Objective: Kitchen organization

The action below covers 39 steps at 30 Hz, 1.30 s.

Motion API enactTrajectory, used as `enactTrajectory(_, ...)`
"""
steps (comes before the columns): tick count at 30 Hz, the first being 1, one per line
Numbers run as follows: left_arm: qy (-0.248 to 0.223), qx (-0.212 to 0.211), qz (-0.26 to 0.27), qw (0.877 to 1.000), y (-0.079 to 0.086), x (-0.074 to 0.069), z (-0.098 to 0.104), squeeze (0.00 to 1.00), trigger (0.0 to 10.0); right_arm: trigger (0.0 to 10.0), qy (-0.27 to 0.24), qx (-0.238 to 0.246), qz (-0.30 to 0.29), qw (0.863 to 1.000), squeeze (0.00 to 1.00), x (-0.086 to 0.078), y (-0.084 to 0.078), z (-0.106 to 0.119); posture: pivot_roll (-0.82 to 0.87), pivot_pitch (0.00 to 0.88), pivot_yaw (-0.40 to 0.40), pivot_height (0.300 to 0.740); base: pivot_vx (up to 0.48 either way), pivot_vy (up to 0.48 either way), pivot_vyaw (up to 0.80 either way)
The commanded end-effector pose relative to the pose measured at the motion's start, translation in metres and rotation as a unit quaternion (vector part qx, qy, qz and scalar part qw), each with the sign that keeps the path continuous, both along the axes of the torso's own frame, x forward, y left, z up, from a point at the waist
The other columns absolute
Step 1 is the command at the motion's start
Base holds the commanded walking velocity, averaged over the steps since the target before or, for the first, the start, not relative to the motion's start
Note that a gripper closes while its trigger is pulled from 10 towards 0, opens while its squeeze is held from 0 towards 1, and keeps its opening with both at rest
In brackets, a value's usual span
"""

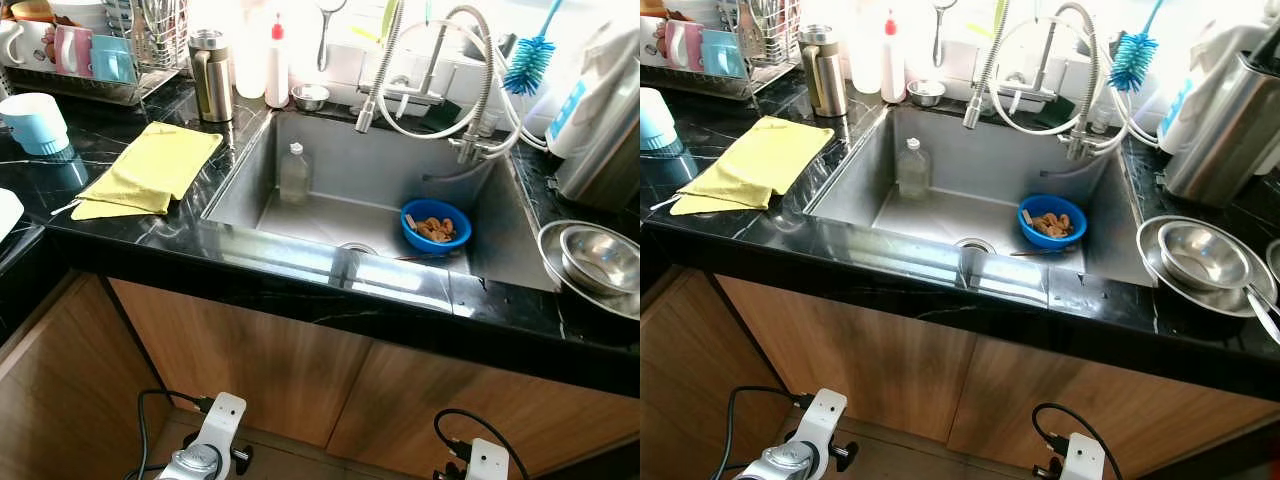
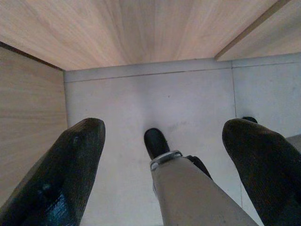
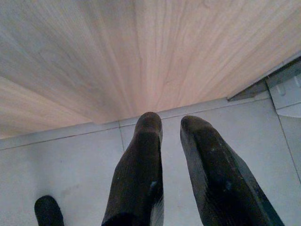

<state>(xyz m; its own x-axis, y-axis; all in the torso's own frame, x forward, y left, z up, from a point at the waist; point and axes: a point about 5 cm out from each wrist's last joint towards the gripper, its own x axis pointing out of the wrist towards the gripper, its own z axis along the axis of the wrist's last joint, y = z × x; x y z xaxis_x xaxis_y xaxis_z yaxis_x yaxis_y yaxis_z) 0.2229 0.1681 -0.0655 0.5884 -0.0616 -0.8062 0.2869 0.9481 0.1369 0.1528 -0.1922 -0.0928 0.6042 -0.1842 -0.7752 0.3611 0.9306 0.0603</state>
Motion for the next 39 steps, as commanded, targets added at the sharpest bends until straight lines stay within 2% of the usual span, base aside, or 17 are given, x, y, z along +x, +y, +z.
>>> enactTrajectory(1, -0.001, -0.006, -0.001, 1.0, -0.0031, 0.0009, 0.0004, 0.0, 10.0, 10.0, -0.002, -0.005, -0.003, 1.0, 0.0, 0.0009, -0.0045, 0.0011, 0.12, 0.044, -0.109, 0.736, 0.296, 0.0, 0.0)
enactTrajectory(17, -0.007, -0.014, 0.002, 1.0, -0.0066, 0.0032, 0.0016, 0.0, 10.0, 10.0, -0.001, -0.006, 0.002, 1.0, 0.0, 0.0014, -0.0045, 0.0012, 0.12, 0.041, -0.114, 0.736, 0.307, 0.0, 0.0)
enactTrajectory(39, -0.009, -0.027, -0.002, 1.0, -0.0099, 0.0045, 0.0025, 0.0, 10.0, 10.0, -0.006, -0.008, 0.006, 1.0, 0.0, 0.004, -0.0044, 0.0024, 0.12, 0.043, -0.116, 0.736, 0.0, 0.0, 0.0)
